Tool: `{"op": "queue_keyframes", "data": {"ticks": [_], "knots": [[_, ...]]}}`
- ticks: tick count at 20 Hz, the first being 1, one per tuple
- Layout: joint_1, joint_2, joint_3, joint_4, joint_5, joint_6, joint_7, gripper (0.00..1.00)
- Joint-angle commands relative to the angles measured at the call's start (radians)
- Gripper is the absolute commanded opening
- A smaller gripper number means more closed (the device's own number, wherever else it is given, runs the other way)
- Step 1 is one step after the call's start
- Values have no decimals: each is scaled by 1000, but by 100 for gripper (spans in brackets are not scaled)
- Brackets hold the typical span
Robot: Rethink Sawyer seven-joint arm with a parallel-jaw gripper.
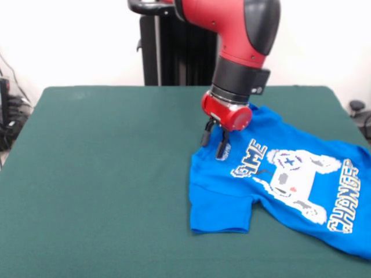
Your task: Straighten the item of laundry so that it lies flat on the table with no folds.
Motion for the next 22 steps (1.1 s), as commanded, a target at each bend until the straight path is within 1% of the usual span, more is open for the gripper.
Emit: {"op": "queue_keyframes", "data": {"ticks": [1,3,6,9,14,17,18,20,22], "knots": [[-47,28,149,13,-79,-21,184,100],[-81,47,187,2,-103,-31,202,100],[-90,73,207,-7,-109,-66,240,100],[-78,81,211,-4,-98,-84,257,100],[-87,95,212,-17,-105,-82,250,100],[-63,102,187,-32,-102,-71,217,100],[-52,101,178,-34,-92,-62,210,0],[-48,100,175,-36,-88,-51,203,0],[-61,94,189,-32,-91,-23,200,0]]}}
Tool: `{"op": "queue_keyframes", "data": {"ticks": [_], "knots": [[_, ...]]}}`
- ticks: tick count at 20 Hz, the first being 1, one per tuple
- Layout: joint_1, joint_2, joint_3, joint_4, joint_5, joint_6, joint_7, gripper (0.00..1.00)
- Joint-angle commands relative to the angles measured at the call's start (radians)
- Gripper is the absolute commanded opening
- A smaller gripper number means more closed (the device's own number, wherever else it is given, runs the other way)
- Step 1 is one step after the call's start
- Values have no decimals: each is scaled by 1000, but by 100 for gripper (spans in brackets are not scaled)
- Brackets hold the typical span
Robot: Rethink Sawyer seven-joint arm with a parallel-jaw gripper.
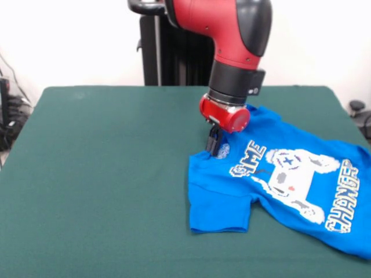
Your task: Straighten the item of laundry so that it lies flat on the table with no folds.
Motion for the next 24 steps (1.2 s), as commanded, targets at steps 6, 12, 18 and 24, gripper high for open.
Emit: {"op": "queue_keyframes", "data": {"ticks": [6,12,18,24], "knots": [[30,82,121,-12,63,-8,241,0],[17,57,105,23,35,5,224,0],[-19,38,85,64,-14,7,199,0],[-59,36,79,89,-72,-12,186,0]]}}
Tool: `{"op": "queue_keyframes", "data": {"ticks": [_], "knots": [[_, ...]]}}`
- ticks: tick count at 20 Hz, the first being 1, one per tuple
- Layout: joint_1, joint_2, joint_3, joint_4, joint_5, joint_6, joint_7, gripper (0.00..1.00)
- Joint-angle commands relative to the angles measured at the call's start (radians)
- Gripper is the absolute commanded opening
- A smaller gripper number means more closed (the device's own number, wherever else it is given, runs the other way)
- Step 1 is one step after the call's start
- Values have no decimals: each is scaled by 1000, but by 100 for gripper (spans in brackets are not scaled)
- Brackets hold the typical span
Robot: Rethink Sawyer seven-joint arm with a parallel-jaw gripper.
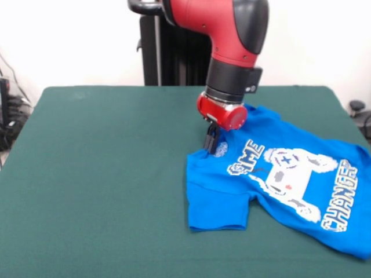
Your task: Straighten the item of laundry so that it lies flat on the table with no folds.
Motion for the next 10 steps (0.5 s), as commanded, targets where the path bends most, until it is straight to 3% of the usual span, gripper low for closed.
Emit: {"op": "queue_keyframes", "data": {"ticks": [1,10], "knots": [[-46,46,77,78,-55,-17,183,0],[-124,97,82,68,-162,-89,195,0]]}}
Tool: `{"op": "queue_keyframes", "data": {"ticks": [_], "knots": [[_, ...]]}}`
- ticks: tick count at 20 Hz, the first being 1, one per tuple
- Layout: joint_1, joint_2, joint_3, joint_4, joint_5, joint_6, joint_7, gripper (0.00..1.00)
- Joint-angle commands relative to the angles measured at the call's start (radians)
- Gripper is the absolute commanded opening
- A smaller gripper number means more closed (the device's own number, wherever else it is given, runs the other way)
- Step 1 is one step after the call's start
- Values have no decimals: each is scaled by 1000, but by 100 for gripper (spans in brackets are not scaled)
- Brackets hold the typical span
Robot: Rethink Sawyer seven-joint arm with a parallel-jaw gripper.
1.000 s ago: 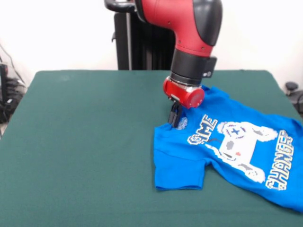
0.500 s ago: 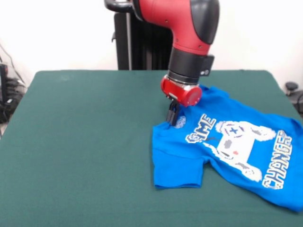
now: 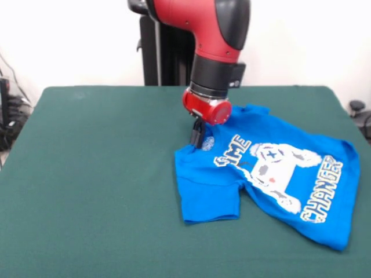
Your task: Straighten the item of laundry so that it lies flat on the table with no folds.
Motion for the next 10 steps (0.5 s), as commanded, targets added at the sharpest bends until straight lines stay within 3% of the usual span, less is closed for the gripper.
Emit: {"op": "queue_keyframes", "data": {"ticks": [1,10], "knots": [[-47,105,79,44,-53,-81,199,0],[-65,109,75,42,-72,-103,204,0]]}}
